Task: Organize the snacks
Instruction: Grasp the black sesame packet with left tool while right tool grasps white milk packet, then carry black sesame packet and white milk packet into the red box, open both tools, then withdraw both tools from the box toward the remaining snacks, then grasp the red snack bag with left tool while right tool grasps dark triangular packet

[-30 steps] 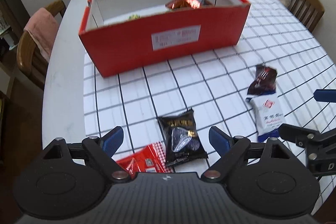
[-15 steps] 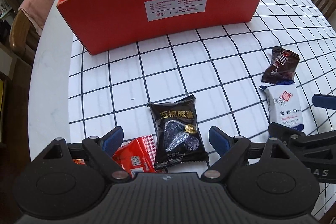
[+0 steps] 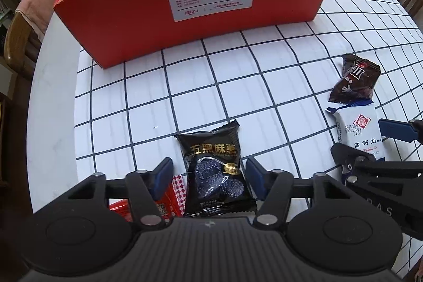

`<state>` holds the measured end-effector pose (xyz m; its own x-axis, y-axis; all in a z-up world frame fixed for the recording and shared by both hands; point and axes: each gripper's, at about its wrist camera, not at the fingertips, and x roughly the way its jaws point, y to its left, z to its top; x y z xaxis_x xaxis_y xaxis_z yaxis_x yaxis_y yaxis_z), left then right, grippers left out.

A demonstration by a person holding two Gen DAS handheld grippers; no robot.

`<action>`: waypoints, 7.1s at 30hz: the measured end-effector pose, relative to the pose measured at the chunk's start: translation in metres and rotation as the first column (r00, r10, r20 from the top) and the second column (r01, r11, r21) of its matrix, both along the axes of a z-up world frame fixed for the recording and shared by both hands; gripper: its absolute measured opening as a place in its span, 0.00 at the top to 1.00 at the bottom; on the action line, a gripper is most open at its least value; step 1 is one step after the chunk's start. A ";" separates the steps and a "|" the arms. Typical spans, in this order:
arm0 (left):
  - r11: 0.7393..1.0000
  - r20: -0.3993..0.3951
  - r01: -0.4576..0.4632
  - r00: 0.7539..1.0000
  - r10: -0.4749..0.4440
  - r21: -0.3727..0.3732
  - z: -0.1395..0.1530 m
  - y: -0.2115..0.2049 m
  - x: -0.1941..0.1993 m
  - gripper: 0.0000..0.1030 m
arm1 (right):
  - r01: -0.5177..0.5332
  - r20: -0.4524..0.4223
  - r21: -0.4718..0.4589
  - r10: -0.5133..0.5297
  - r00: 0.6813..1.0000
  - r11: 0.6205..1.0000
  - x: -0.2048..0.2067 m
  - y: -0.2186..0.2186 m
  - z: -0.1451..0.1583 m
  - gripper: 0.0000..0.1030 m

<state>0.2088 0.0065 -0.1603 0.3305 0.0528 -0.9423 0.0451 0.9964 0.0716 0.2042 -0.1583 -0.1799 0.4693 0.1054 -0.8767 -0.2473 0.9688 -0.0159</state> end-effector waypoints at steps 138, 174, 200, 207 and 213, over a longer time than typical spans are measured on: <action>0.997 0.345 -0.010 0.938 0.035 -0.074 0.155 0.076 0.090 0.29 | -0.345 0.239 0.147 0.305 0.922 0.927 0.112 0.068 0.153 0.20; 0.948 0.351 0.303 0.902 -0.253 -0.095 0.107 0.093 -0.060 0.08 | -0.349 0.239 0.199 0.300 0.923 0.916 -0.012 0.014 0.102 0.00; 0.696 -0.020 0.718 0.696 -0.717 0.003 0.006 0.077 -0.062 0.08 | -0.205 0.146 0.141 0.185 0.972 0.969 -0.018 0.003 0.034 0.00; 0.728 0.010 0.685 0.728 -0.685 -0.026 0.003 0.070 -0.059 0.08 | -0.082 0.118 0.171 0.062 0.991 0.982 0.022 -0.025 0.020 0.07; 0.775 0.026 0.631 0.775 -0.631 -0.023 0.000 0.066 -0.056 0.08 | -0.090 0.087 0.129 0.079 0.993 0.988 0.037 -0.020 0.001 0.20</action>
<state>0.1526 0.0722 -0.1601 0.2949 -0.1997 -0.9344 0.6638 0.7463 0.0500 0.2411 -0.1781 -0.1785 0.5230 0.2605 -0.8116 -0.3313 0.9394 0.0880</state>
